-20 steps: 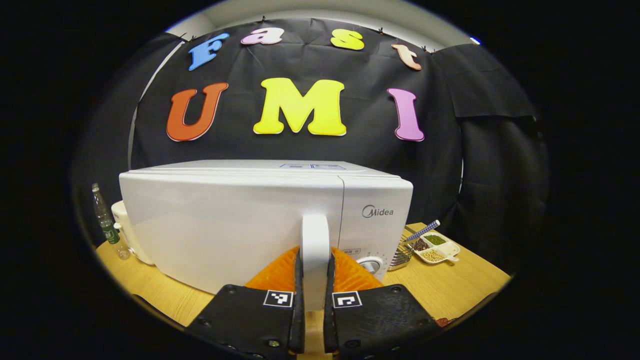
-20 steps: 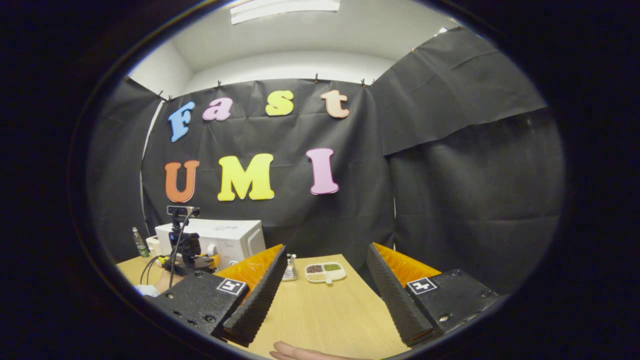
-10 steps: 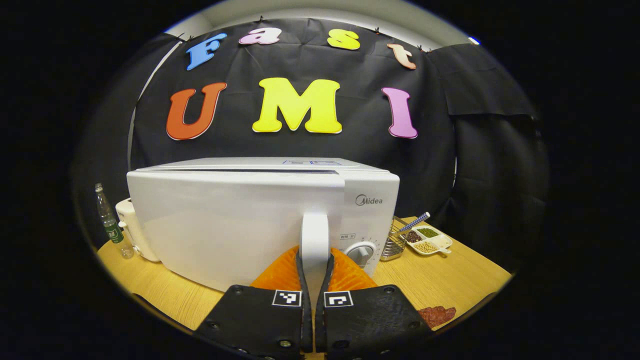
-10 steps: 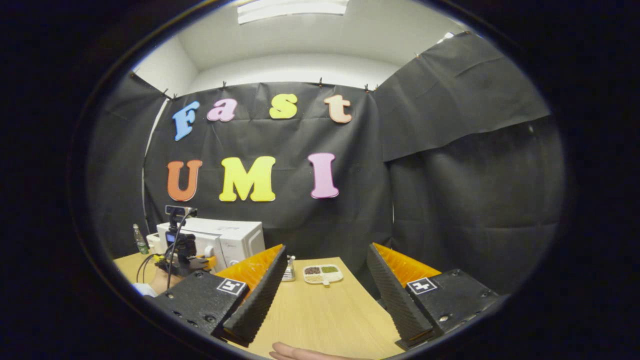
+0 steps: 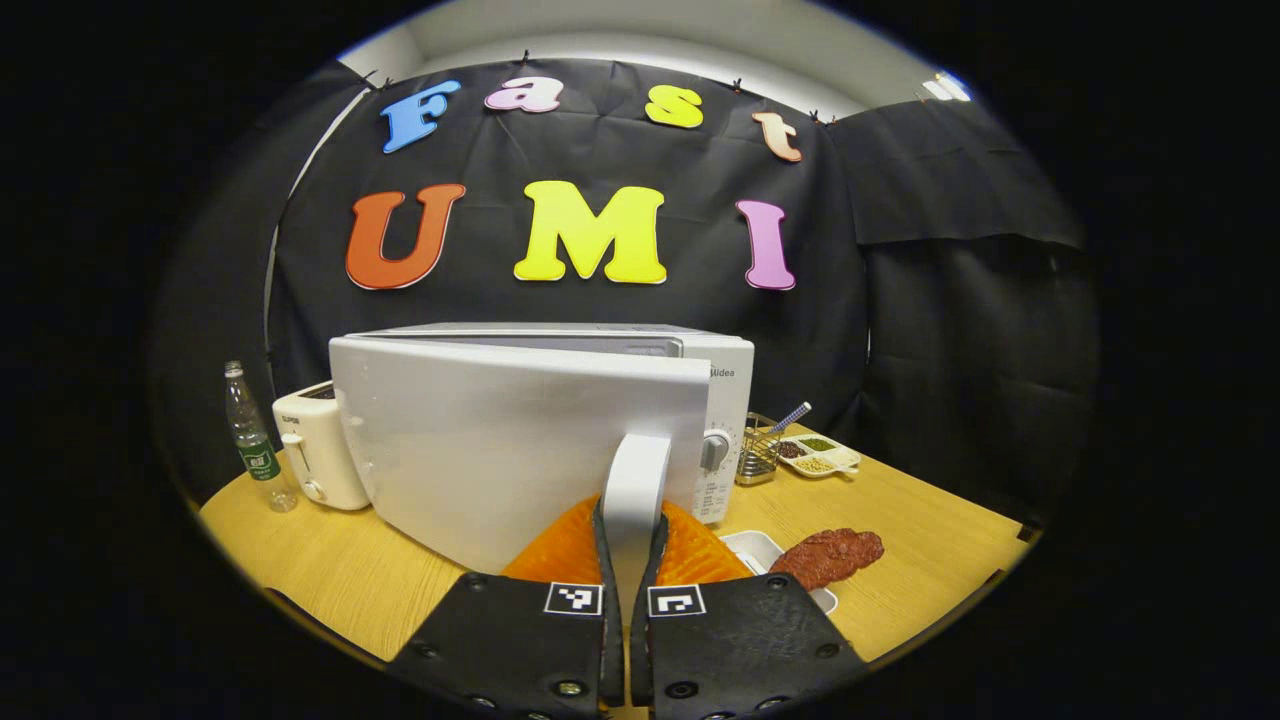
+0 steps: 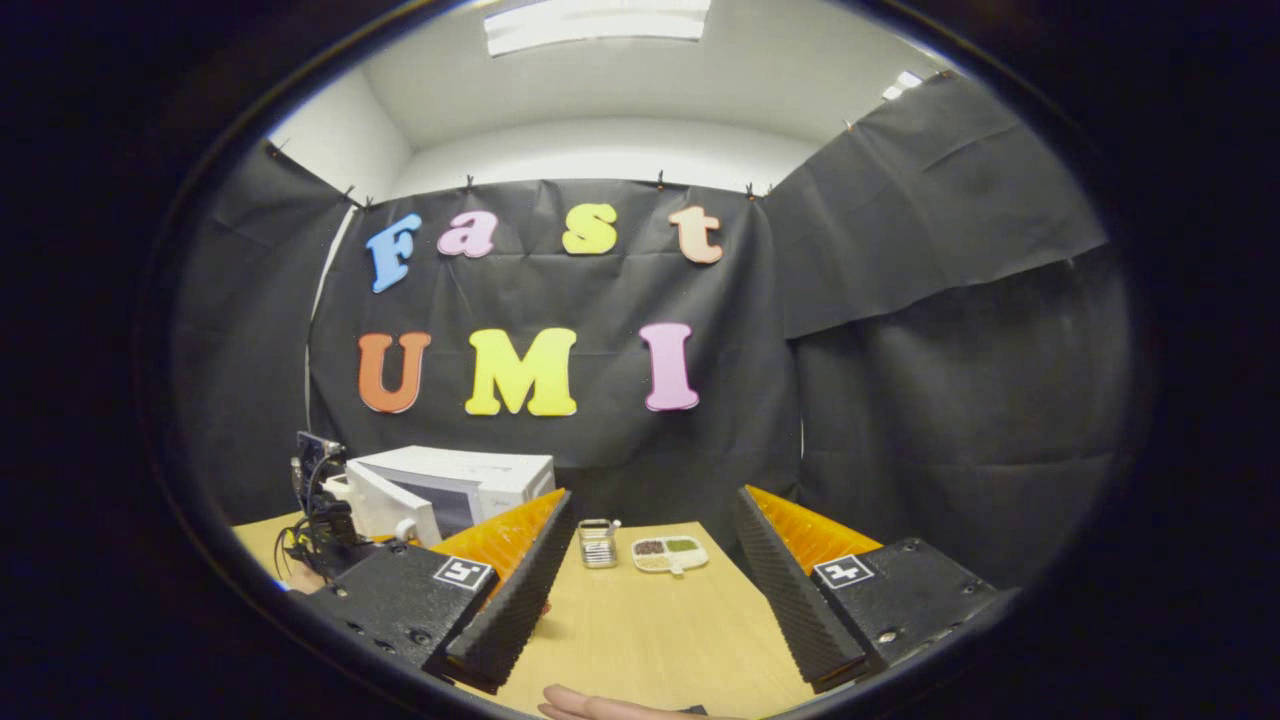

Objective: Open the microwave oven with the left hand, put the food in, and close the microwave oven.

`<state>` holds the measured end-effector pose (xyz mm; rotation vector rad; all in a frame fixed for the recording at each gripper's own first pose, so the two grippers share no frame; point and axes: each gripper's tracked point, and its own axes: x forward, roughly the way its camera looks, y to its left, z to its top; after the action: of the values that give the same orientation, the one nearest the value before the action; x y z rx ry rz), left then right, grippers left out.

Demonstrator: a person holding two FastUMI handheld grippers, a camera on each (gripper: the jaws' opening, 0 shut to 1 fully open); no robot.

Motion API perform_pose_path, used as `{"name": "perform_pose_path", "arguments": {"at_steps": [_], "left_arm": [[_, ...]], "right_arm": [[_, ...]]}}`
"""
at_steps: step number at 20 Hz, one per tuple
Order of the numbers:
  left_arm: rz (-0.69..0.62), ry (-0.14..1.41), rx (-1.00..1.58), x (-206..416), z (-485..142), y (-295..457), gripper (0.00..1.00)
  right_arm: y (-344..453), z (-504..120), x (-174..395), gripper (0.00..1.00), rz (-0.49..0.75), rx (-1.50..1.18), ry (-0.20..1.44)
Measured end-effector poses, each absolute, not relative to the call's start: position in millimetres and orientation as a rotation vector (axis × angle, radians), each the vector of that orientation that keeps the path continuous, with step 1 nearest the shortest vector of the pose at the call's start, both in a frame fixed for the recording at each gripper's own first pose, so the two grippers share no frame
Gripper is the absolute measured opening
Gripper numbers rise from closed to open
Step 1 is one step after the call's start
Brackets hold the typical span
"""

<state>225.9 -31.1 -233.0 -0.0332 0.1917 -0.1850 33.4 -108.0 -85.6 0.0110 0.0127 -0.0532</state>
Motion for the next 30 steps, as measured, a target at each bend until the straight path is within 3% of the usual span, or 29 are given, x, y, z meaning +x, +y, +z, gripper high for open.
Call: {"name": "perform_pose_path", "arguments": {"at_steps": [1, 2, 3, 4, 6, 7, 8, 9, 12, 13, 14, 15, 16, 18, 19, 20, 21, 22, 24, 25, 26, 27, 30], "left_arm": [[-0.186, 0.191, -0.035, 215.7, -233.1, -24.6, 0.03], [-0.186, 0.197, -0.035, 204.7, -233.6, -17.3, 0.03], [-0.186, 0.190, -0.027, 196.3, -231.7, -9.7, 0.03], [-0.187, 0.188, -0.018, 188.9, -232.0, -1.4, 0.07], [-0.178, 0.184, -0.019, 172.6, -232.6, 16.7, 0.07], [-0.173, 0.185, -0.021, 163.9, -232.8, 26.0, 0.07], [-0.167, 0.187, -0.024, 156.5, -232.3, 35.2, 0.07], [-0.158, 0.193, -0.024, 147.4, -232.4, 46.1, 0.15], [-0.104, 0.232, -0.012, 124.4, -238.6, 84.5, 0.19], [-0.062, 0.259, -0.016, 113.7, -245.3, 101.0, 0.10], [-0.014, 0.288, -0.022, 104.8, -250.4, 118.5, 0.42], [0.021, 0.303, -0.037, 95.5, -249.7, 135.0, 0.44], [0.041, 0.299, -0.047, 86.3, -245.6, 144.6, 0.76], [0.065, 0.272, -0.059, 66.4, -230.7, 159.1, 0.86], [0.092, 0.257, -0.054, 57.1, -223.8, 171.2, 0.77], [0.121, 0.235, -0.050, 48.1, -214.6, 183.3, 0.94], [0.136, 0.217, -0.050, 39.3, -204.4, 190.9, 0.86], [0.148, 0.198, -0.051, 31.2, -194.2, 194.9, 0.93], [0.165, 0.169, -0.047, 17.4, -175.6, 199.3, 0.92], [0.175, 0.153, -0.038, 7.8, -164.9, 202.2, 0.81], [0.184, 0.140, -0.023, -0.2, -154.7, 202.7, 0.92], [0.184, 0.124, -0.008, -4.7, -146.7, 200.9, 0.92], [0.174, 0.085, 0.004, -17.3, -122.9, 191.6, 0.92]], "right_arm": [[-102.9, -81.3, 29.0, 0.93, -0.051, 0.006, 0.006], [-98.0, -76.4, 24.7, 0.93, -0.051, -0.001, -0.005], [-92.5, -72.1, 20.6, 1.00, -0.049, -0.011, -0.017], [-85.9, -68.4, 17.2, 0.93, -0.045, -0.022, -0.029], [-72.1, -64.1, 12.2, 0.93, -0.033, -0.036, -0.040], [-64.4, -63.5, 9.9, 1.00, -0.023, -0.038, -0.036], [-56.0, -66.5, 9.4, 0.93, -0.005, -0.038, -0.023], [-46.9, -68.6, 7.9, 1.00, 0.015, -0.038, -0.008], [-28.0, -72.2, 11.0, 0.94, 0.051, -0.049, 0.012], [-23.9, -74.2, 13.3, 0.93, 0.054, -0.054, 0.019], [-19.8, -78.3, 15.5, 1.00, 0.059, -0.055, 0.028], [-15.3, -82.4, 18.1, 1.00, 0.066, -0.054, 0.041], [-10.6, -87.2, 22.2, 1.00, 0.073, -0.054, 0.053], [-5.1, -99.2, 33.3, 1.00, 0.080, -0.057, 0.086], [-2.6, -106.4, 39.8, 1.00, 0.084, -0.065, 0.109], [0.9, -116.0, 46.8, 0.93, 0.091, -0.072, 0.137], [4.4, -125.1, 53.7, 1.00, 0.103, -0.073, 0.171], [8.8, -135.4, 61.1, 1.00, 0.119, -0.068, 0.209], [15.1, -150.9, 80.5, 1.00, 0.152, -0.066, 0.276], [18.9, -159.8, 89.8, 0.94, 0.178, -0.075, 0.315], [21.5, -175.6, 100.2, 1.00, 0.203, -0.083, 0.371], [23.5, -188.7, 110.8, 0.94, 0.231, -0.081, 0.423], [21.4, -232.0, 141.9, 1.00, 0.276, -0.055, 0.597]]}}
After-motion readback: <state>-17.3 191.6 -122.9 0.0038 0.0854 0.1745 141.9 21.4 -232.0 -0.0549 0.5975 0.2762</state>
